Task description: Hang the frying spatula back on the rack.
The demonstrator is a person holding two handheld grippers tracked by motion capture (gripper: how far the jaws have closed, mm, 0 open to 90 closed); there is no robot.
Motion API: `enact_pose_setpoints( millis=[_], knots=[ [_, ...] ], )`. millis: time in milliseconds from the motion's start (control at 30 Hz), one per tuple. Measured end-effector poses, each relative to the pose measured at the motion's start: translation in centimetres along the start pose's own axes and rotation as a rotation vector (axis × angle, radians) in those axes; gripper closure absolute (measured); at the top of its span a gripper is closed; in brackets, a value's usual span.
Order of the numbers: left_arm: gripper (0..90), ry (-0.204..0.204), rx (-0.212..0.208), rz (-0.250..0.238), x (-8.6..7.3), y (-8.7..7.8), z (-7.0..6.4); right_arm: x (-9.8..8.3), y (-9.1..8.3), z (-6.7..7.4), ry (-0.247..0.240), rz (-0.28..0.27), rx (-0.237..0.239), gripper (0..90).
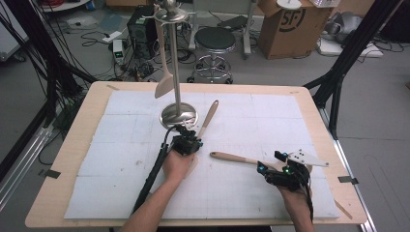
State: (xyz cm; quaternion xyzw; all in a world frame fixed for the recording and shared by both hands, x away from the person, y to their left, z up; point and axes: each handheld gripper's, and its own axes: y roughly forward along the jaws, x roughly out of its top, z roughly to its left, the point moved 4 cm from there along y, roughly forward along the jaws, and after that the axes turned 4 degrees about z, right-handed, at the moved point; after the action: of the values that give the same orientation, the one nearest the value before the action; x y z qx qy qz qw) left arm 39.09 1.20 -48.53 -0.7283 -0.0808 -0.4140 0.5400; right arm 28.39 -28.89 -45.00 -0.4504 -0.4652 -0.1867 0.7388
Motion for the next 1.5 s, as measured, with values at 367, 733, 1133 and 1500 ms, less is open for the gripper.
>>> enact_pose_setpoints(
  millis=[367,733,1133,1500],
  knots=[
    [78.0,0.026,-0.035,-0.108,0.8,-1.6,-0.3,0.0,-0.3,-0.5,0.008,-0.012,-0.006,14.7],
    [77.9,-0.097,-0.089,-0.287,1.4,-5.8,1.9,0.0,-0.3,-0.4,0.012,-0.012,-0.005,14.7],
    [77.8,-0.202,-0.121,-0.503,0.2,-10.9,3.8,0.0,-0.1,-0.1,0.002,-0.006,-0.003,14.7],
    [77.7,-0.225,-0.138,-0.626,0.3,-13.8,5.1,0.0,0.0,-0.1,0.0,-0.001,-0.004,14.7]
  ],
)
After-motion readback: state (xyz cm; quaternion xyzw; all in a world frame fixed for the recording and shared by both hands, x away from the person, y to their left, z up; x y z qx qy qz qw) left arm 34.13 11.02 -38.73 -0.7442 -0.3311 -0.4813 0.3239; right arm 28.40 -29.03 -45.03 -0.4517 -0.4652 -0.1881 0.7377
